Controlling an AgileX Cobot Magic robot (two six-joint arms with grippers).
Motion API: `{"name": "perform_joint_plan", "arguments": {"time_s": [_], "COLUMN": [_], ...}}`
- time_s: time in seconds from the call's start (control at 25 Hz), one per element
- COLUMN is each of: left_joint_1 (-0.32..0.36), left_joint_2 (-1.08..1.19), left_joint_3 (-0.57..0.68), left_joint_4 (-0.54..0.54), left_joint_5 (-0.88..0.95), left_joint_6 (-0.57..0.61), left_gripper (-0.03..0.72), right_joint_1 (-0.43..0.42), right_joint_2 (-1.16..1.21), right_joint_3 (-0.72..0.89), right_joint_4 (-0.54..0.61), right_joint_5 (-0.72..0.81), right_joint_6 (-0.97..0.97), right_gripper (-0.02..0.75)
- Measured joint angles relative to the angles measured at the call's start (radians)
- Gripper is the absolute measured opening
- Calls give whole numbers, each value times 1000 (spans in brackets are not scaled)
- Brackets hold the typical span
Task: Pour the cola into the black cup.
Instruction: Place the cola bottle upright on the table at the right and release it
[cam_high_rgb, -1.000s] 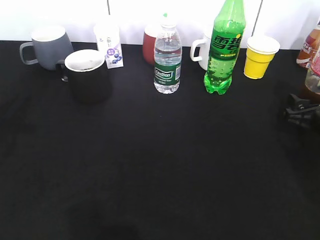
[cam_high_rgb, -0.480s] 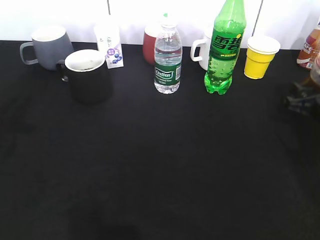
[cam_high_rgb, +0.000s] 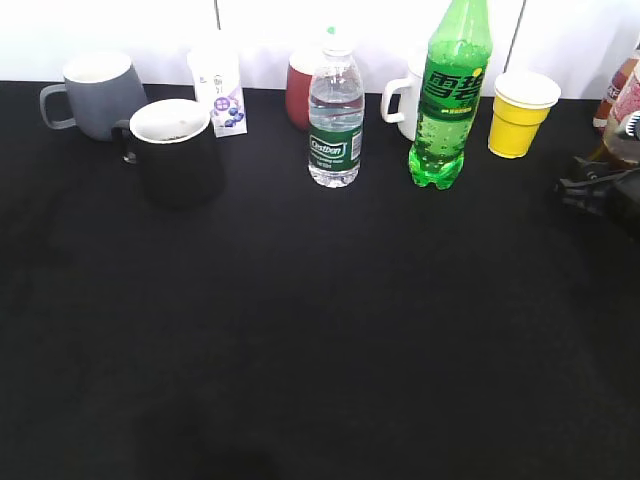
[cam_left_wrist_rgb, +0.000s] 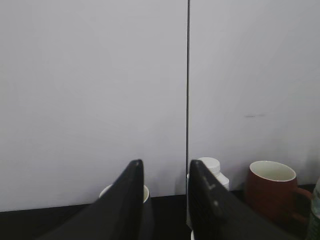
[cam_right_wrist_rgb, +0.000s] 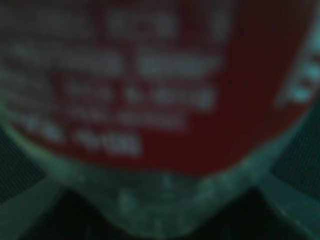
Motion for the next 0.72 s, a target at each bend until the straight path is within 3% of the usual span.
{"name": "perform_joint_plan", "arguments": {"time_s": [0.72], "left_joint_1": [0], "left_joint_2": [49], "left_joint_3": [0], "left_joint_4": [0], "left_joint_5": [-34], "left_joint_6": [20], "left_gripper": [242], "right_joint_1": [0], "right_joint_2": [-75], "right_joint_3": [18], "right_joint_4": [-1], "right_joint_5": [94], "right_joint_6": [-28], "right_gripper": [554]}}
